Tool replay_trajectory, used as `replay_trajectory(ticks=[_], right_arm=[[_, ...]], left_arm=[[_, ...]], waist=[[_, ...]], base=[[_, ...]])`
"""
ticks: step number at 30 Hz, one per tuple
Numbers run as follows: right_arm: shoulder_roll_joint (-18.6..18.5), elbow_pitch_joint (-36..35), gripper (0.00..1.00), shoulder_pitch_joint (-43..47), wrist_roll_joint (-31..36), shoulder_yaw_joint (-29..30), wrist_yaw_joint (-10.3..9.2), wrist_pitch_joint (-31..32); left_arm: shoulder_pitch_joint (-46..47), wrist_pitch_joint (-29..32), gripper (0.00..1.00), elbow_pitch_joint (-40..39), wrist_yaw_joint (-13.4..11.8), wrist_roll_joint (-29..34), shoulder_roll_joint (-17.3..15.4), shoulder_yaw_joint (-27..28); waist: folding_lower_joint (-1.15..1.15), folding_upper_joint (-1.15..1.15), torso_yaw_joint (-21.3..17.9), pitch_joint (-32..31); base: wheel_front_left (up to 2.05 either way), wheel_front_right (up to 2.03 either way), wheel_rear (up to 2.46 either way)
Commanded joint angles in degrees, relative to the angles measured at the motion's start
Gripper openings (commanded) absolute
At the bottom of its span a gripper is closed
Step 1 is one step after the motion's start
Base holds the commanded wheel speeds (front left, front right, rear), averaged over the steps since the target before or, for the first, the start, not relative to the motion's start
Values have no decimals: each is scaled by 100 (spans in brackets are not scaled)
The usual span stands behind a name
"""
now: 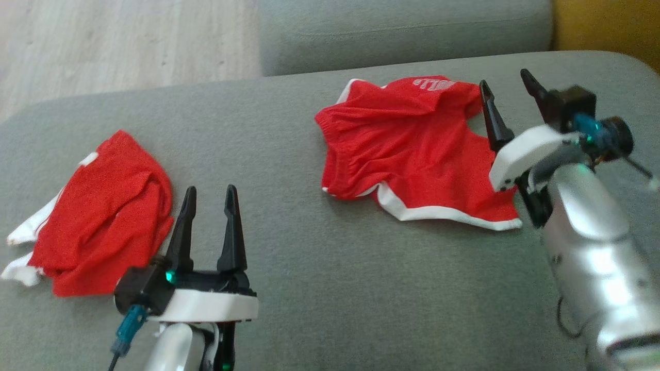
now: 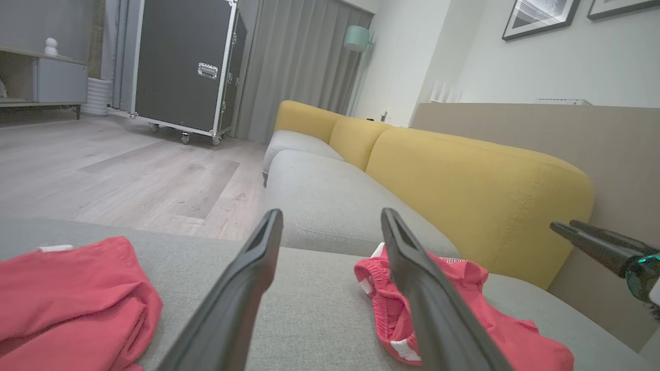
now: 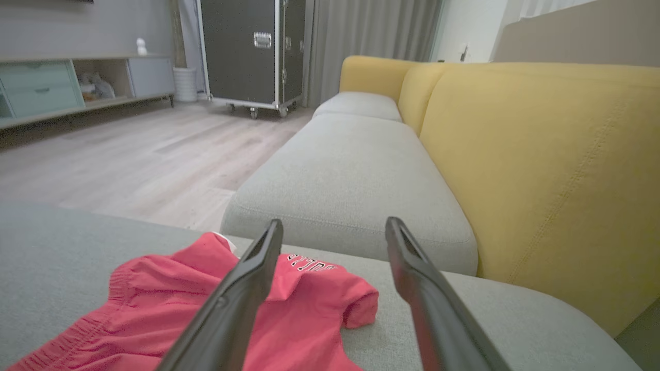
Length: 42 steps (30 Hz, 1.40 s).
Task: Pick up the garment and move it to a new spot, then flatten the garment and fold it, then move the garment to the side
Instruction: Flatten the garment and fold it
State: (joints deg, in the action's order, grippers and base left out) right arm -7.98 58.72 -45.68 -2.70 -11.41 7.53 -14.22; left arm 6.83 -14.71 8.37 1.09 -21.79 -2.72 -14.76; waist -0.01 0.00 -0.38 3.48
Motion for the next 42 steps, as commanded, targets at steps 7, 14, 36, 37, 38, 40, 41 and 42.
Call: replay_trajectory(ticks=[7, 14, 36, 37, 38, 40, 41, 42], right_arm=[[443, -2250, 100, 1903, 161, 701, -4, -76], [507, -3195, 100, 3324, -106, 824, -4, -77], [510, -1175, 100, 2327, 197, 1724, -4, 303], [510, -1062, 100, 2283, 221, 1738, -4, 294], [510, -959, 100, 2240, 236, 1746, -4, 274], [510, -776, 100, 2167, 255, 1736, -4, 229], [510, -698, 100, 2136, 259, 1730, -4, 203], [510, -629, 100, 2105, 264, 1726, -4, 176]], left_arm=[[6, -29, 100, -205, 49, 119, -16, 257], [-59, -29, 100, -165, 94, 120, -16, 320], [229, -29, 100, -78, 201, 237, -16, 235], [234, -29, 100, -73, 206, 240, -16, 239], [238, -29, 100, -70, 209, 244, -16, 241], [250, -29, 100, -58, 218, 249, -16, 251], [257, -29, 100, -53, 223, 251, -16, 256], [263, -29, 100, -51, 223, 254, -16, 262]], waist=[[1, 0, -368, -136], [1, 0, -467, -119], [1, 0, -121, 465], [1, 0, -108, 471], [1, 0, -97, 476], [1, 0, -81, 484], [1, 0, -78, 488], [1, 0, -78, 493]], base=[[0, 0, 0], [0, 0, 0], [0, 0, 0], [0, 0, 0], [0, 0, 0], [0, 0, 0], [0, 0, 0], [0, 0, 0]])
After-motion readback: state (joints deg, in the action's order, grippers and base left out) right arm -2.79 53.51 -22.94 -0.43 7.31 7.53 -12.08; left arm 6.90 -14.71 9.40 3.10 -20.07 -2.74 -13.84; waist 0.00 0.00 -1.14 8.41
